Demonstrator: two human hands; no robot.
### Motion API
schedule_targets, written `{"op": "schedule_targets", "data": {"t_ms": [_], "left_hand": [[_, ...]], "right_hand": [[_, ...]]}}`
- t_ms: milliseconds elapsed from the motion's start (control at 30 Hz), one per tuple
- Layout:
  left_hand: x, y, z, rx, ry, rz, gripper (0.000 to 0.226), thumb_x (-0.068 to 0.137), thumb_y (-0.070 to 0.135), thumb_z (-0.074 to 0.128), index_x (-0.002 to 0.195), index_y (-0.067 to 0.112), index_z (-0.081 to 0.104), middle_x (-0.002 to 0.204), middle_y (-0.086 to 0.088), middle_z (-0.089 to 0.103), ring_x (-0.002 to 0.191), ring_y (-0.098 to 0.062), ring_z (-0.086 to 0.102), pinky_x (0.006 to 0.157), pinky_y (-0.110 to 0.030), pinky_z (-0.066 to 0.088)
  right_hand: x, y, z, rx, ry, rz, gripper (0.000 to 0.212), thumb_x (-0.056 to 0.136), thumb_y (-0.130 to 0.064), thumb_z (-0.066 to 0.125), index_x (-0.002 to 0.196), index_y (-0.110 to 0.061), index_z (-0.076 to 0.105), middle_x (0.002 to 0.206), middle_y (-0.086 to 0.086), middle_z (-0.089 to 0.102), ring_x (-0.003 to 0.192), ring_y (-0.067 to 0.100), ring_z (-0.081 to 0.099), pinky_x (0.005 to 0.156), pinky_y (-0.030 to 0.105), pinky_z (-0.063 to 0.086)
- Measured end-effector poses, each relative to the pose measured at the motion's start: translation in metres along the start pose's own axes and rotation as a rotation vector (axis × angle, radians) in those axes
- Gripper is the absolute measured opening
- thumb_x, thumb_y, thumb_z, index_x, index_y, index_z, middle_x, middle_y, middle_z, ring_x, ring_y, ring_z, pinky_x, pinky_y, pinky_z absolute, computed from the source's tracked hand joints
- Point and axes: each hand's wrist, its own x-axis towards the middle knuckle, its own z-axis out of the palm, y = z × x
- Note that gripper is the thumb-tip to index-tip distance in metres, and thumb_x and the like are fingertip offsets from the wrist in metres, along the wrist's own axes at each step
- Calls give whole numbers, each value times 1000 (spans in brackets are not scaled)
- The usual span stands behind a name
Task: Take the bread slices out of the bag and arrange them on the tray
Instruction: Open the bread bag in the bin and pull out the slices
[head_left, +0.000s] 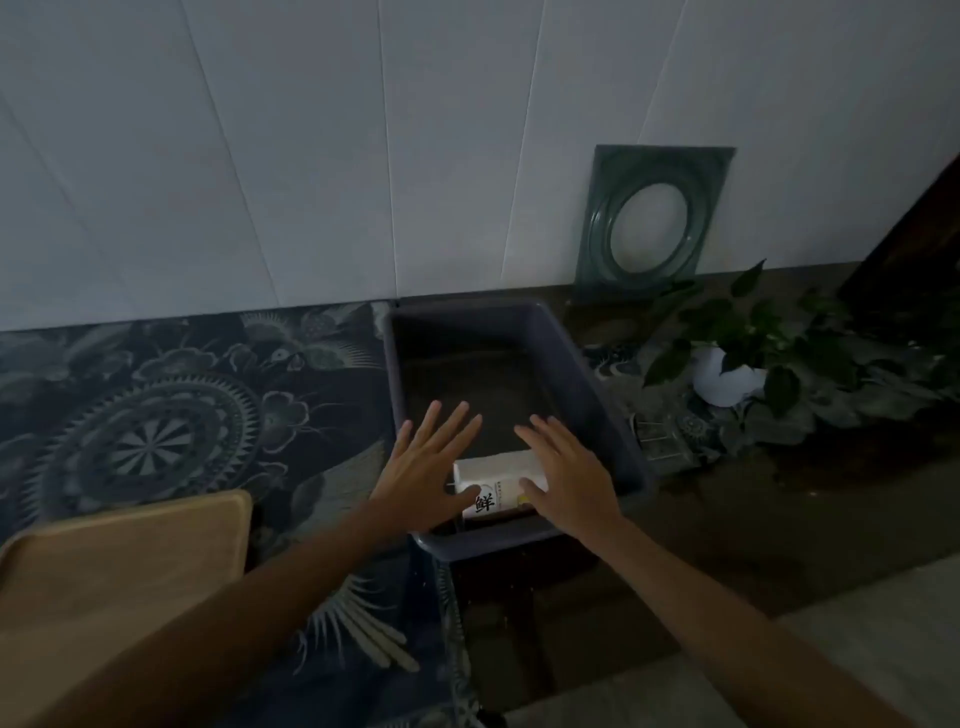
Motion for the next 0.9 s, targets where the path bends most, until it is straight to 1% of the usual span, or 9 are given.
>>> {"op": "schedule_targets", "data": {"t_ms": [133,233,300,367,433,567,667,800,900], "left_hand": [[9,-8,17,-97,-34,63,82,92,51,56,160,39,12,169,13,-4,154,-22,-16,122,-51,2],[12,-10,23,-207,9,68,74,93,41,63,157,40,27,168,14,17,157,-21,-2,122,-46,8],[11,-9,21,-303,83,56,65,91,29,71,151,32,45,159,10,41,154,-22,23,123,-44,26],[8,-7,20,-350,153,66,54,88,20,76,140,23,61,143,5,61,139,-22,50,110,-44,48],[5,-4,19,-358,190,78,45,86,15,78,130,18,69,128,1,72,120,-19,64,96,-40,57],[2,0,19,-367,234,42,38,87,10,78,124,15,73,119,-4,76,104,-17,73,89,-34,60],[1,1,17,-374,257,50,35,88,10,77,123,14,74,123,-2,75,106,-14,73,92,-26,59],[3,2,15,-393,260,37,31,90,8,74,121,12,75,128,-2,71,108,-14,72,89,-28,60],[6,3,16,-393,253,25,28,92,10,72,120,12,75,123,-1,70,105,-10,70,87,-25,59]], "right_hand": [[8,8,2,45,47,1,53,87,-21,76,138,-22,61,140,-2,63,131,18,57,99,39,54],[10,13,6,74,73,-46,43,83,-15,76,125,-22,70,121,-6,72,113,18,65,91,37,53],[12,18,9,92,101,-64,39,82,-13,77,120,-22,72,114,-6,74,107,18,66,88,37,52],[12,22,13,122,121,-96,36,83,-10,77,118,-20,73,111,-5,74,104,19,67,84,36,54],[13,27,16,165,141,-131,34,83,-8,78,116,-18,74,109,-3,74,102,20,67,81,36,57],[14,37,20,242,181,-183,34,81,-5,81,113,-14,76,107,1,73,101,19,67,79,34,60],[16,49,20,326,197,-227,33,81,-2,82,112,-12,76,109,1,71,104,18,66,84,31,59],[20,65,19,396,196,-257,25,85,-7,79,109,-12,78,112,0,70,106,14,65,94,24,53],[25,74,21,431,177,-274,23,86,-9,79,108,-12,79,108,0,71,102,14,65,92,23,53]]}}
